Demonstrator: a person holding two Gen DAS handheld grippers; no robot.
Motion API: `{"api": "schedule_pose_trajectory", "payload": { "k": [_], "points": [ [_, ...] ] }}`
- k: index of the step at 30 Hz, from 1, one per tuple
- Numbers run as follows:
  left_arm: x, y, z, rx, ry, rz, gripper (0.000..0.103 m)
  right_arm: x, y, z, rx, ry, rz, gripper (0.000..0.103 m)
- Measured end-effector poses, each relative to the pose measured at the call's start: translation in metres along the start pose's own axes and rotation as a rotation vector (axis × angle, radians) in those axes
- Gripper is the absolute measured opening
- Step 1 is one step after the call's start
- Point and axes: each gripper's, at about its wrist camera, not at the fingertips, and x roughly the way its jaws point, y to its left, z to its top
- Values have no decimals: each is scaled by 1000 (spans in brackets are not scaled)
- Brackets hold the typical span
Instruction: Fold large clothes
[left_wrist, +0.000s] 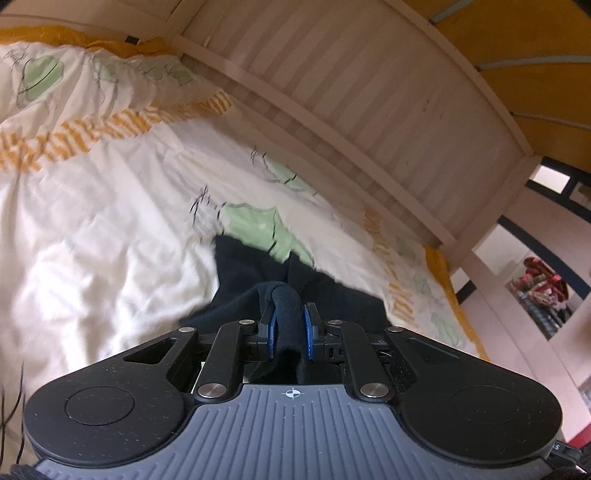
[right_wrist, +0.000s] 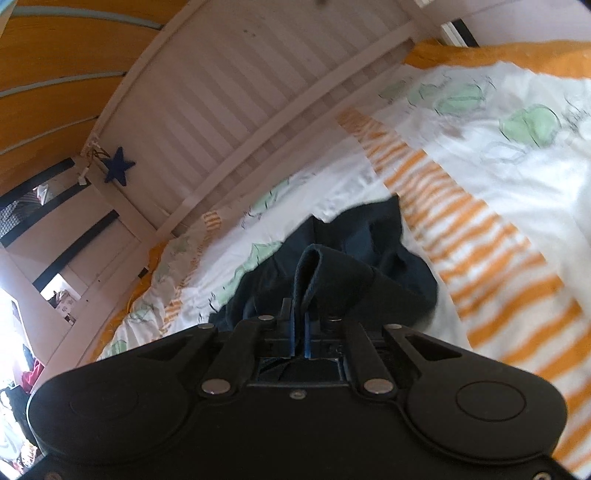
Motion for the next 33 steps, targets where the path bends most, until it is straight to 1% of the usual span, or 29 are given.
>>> {"api": "schedule_pose_trajectory", "payload": {
  "k": [3, 7, 11, 14, 19, 22, 24, 26, 29, 30, 31, 32, 33],
  "points": [
    [14, -5, 20, 7, -29, -2, 11, 14, 5, 17, -11, -16, 12, 11],
    [44, -9, 46, -5, -43, -3, 11, 44, 10, 46, -36, -32, 23, 11],
    [84, -6, 66, -15, -61, 21, 10, 84, 10, 72, -63, -36, 18, 11],
    [120, -6, 79, 35, -83, 63, 9, 123, 10, 86, -87, -28, -1, 11],
    [173, 2, 91, 61, -80, 147, 9, 193, -3, 97, -79, 13, -67, 11],
    [194, 4, 95, 97, -88, 185, 9, 231, -15, 101, -82, 41, -140, 11],
    [207, 6, 98, 119, -91, 226, 9, 248, -26, 101, -65, 62, -176, 11],
    [215, 8, 101, 129, -86, 253, 9, 259, -34, 99, -46, 77, -194, 12],
    [214, 6, 97, 142, -77, 256, 10, 268, -38, 96, -40, 90, -208, 12],
    [211, 3, 95, 155, -72, 247, 10, 267, -38, 95, -34, 86, -207, 15],
    [209, 0, 92, 174, -63, 239, 13, 265, -38, 95, -36, 78, -202, 30],
    [206, -4, 88, 195, -50, 232, 17, 261, -37, 95, -49, 58, -212, 45],
    [203, -9, 84, 216, -38, 221, 24, 258, -36, 96, -65, 33, -226, 72]
  ]
}}
